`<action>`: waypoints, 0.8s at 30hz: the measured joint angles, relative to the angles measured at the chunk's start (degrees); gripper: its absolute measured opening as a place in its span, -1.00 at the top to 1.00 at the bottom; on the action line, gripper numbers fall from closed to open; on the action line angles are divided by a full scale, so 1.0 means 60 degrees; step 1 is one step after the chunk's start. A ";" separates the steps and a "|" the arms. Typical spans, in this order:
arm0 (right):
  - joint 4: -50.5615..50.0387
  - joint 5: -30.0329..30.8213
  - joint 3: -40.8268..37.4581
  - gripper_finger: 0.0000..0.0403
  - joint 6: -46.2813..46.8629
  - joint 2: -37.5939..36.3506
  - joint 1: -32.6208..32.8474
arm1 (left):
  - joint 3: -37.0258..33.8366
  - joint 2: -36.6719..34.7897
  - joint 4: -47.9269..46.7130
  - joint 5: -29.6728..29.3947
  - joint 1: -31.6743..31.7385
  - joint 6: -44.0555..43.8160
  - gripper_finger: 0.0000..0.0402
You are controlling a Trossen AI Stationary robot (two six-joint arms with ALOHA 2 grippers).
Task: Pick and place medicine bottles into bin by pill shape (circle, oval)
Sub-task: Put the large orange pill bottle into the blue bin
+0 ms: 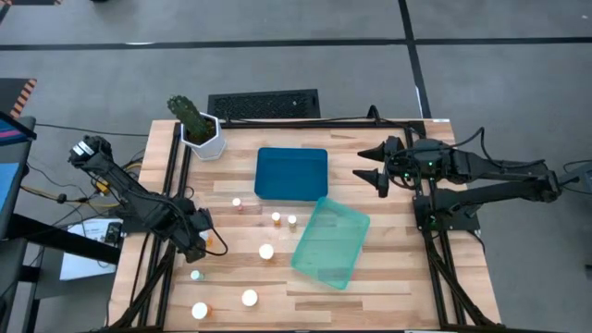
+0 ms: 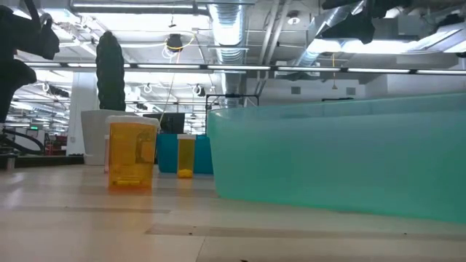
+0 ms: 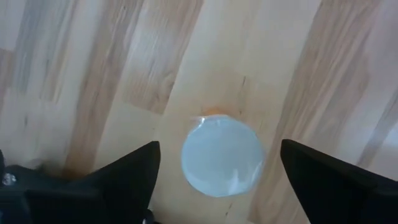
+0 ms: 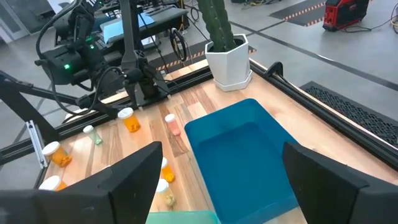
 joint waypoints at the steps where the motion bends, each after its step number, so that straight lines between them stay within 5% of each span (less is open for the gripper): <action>1: 0.0003 0.0000 0.0000 -0.68 0.0000 0.0000 0.0000 | 0.0000 0.0035 -0.0001 -0.0033 0.0000 0.0081 -0.58; 24: -0.0001 0.0026 0.0000 -0.66 -0.0011 0.0000 0.0000 | -0.0007 0.0940 0.0495 0.0454 0.0007 0.0509 -0.17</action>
